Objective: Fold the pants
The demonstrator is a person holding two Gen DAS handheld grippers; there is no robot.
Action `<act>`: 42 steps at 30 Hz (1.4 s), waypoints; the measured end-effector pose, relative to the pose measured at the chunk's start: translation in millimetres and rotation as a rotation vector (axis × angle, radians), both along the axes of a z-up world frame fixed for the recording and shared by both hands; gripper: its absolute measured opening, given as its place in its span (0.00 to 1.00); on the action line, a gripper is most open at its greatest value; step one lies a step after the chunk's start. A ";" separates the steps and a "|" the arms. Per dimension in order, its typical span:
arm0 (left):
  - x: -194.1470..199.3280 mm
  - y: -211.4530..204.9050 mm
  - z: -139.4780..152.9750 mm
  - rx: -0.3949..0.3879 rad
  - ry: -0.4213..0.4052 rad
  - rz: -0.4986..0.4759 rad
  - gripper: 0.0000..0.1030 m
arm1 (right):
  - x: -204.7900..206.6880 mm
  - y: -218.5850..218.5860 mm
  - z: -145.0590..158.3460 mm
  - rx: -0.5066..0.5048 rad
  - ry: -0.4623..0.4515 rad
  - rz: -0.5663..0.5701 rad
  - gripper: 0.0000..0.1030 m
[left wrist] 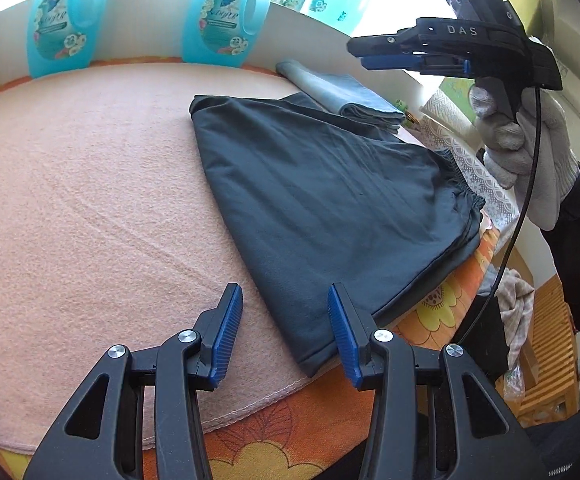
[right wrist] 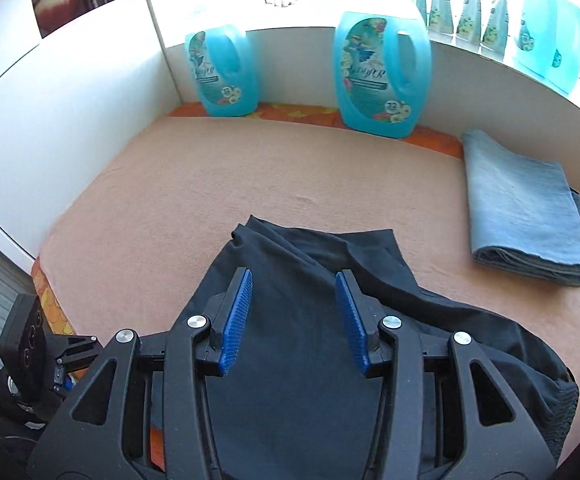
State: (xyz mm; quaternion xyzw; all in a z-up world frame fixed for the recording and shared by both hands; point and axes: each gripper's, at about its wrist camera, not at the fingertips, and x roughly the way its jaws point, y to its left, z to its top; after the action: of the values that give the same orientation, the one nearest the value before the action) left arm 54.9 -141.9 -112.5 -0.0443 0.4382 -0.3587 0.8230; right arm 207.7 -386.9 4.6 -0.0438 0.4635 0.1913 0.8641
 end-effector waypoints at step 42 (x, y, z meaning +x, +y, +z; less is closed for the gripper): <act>-0.8 4.3 -10.8 -0.108 0.003 0.015 0.08 | 126.9 143.3 -88.4 -0.335 0.274 0.280 0.02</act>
State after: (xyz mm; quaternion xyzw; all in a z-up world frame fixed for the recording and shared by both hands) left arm 54.1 -137.7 -123.2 -0.0924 0.4191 -0.3753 0.8216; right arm 334.6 -243.6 -83.8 -0.2237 0.5909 0.2335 0.7391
